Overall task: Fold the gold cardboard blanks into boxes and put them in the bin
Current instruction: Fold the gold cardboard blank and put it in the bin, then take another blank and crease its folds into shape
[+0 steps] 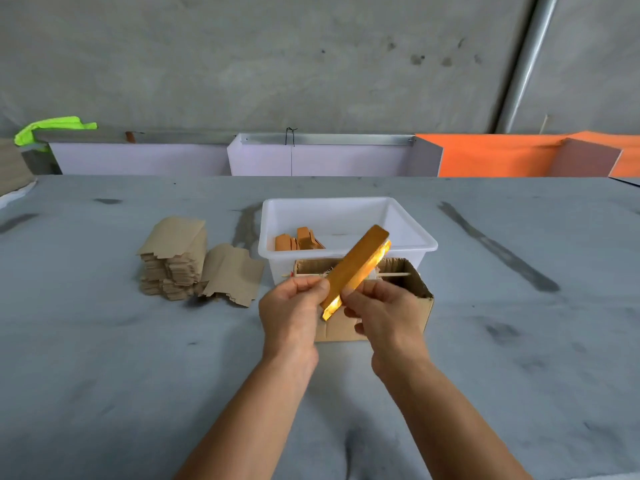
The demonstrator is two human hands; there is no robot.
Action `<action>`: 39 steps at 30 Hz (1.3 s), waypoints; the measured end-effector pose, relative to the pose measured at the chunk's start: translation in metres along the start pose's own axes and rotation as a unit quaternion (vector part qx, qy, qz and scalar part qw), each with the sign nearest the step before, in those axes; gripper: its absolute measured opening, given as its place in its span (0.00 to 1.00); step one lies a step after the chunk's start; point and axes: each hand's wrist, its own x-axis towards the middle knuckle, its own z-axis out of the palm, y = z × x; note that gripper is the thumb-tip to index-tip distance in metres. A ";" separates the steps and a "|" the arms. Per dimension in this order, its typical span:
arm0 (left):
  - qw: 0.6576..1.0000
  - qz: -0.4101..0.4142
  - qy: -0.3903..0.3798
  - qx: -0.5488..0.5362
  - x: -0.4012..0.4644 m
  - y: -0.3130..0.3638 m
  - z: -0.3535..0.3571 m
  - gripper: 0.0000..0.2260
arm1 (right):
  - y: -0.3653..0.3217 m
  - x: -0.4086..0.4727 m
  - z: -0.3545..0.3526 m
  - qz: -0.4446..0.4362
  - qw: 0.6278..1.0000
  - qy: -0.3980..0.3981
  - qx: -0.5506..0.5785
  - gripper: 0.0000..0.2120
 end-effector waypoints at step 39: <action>0.914 0.224 0.124 0.315 0.179 0.069 -0.065 0.14 | -0.002 0.073 0.174 -0.268 0.761 -0.227 -0.546 0.10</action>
